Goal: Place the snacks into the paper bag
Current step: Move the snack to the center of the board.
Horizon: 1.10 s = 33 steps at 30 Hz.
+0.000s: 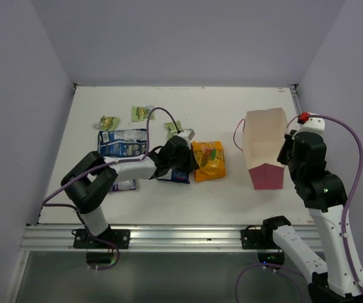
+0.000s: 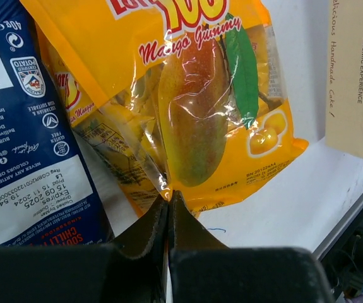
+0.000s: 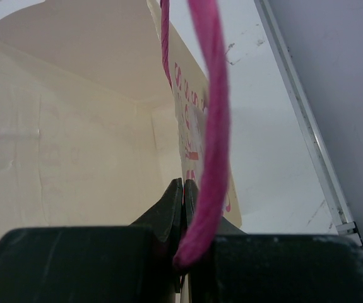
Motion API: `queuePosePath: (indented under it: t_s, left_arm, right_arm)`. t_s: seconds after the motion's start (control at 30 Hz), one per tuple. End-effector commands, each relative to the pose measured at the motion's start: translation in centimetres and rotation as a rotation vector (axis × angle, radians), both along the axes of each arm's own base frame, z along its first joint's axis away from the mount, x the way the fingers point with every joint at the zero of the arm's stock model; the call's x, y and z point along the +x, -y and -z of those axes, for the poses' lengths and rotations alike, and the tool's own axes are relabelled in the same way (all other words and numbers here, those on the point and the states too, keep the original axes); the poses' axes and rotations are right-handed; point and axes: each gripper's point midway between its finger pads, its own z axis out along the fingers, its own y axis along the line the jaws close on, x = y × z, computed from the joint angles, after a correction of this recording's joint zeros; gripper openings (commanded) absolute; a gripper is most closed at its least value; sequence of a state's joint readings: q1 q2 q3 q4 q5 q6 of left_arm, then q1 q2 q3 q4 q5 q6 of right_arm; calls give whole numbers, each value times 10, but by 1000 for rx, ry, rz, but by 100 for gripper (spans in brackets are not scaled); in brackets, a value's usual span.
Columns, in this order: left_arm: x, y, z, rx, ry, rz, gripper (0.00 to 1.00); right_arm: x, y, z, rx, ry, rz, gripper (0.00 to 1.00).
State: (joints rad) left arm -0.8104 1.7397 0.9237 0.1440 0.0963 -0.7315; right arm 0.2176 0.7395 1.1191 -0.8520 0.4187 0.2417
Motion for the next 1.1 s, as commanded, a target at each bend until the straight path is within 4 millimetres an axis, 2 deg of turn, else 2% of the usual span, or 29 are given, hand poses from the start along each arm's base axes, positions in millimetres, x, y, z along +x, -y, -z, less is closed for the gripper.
queuePosePath:
  t_s: [0.0,0.03,0.07,0.1,0.13,0.2,0.3,0.37,0.4,0.5,0.6,0.67,0.7,0.73,0.77,0.8,0.87,0.9,0.97,1.0,1.03,1.07]
  left_arm:
    - [7,-11,-9,69,61,12,0]
    - [10,-18,-3,123,74,35,0]
    - [20,-19,-11,139,103,28,0]
    - [23,-24,-8,173,97,33,0]
    - [33,-33,-6,210,108,43,0]
    - [45,-47,-2,242,103,22,5]
    - [75,-70,4,287,117,-9,11]
    - [85,-74,5,317,131,-6,13]
    - [90,-78,13,342,120,-1,13]
    - [117,-77,9,412,196,36,14]
    - [132,-78,8,459,229,57,16]
    - [141,-70,-8,441,273,73,20]
    - [144,-67,-18,421,295,72,28]
    - [144,-64,-25,396,302,70,33]
    - [144,-62,-32,374,309,62,43]
    - [144,-61,-48,342,335,41,49]
    - [130,-56,-52,258,291,21,62]
    - [127,-55,-70,200,308,-12,75]
    - [108,-60,-59,119,184,-119,83]
    - [104,-60,-72,60,186,-159,85]
    - [87,-66,-55,9,91,-228,86]
    - [80,-65,-55,-43,69,-247,87]
  right_arm:
    - [6,-5,-11,13,51,-22,0]
    - [5,-4,-11,10,53,-19,0]
    - [5,-4,-11,9,54,-21,0]
    - [4,-4,-11,9,57,-22,0]
    - [4,-4,-11,9,58,-22,1]
    - [4,-6,-12,11,62,-31,1]
    - [5,-8,-11,17,62,-43,2]
    - [4,-9,-11,16,60,-45,2]
    - [4,-9,-11,17,63,-47,2]
    - [4,-9,-11,14,64,-51,2]
    - [3,-10,-11,13,63,-53,3]
    - [3,-10,-11,14,64,-56,3]
    - [3,-10,-11,14,64,-56,3]
    - [3,-11,-11,15,61,-59,3]
    - [3,-11,-11,15,61,-60,3]
    - [3,-12,-12,16,64,-63,4]
    - [3,-13,-11,18,59,-67,4]
    - [4,-13,-12,20,63,-68,4]
    - [4,-16,-12,26,62,-80,4]
    - [5,-16,-13,27,63,-82,4]
    - [5,-16,-13,29,64,-82,4]
    - [5,-17,-13,31,66,-87,4]
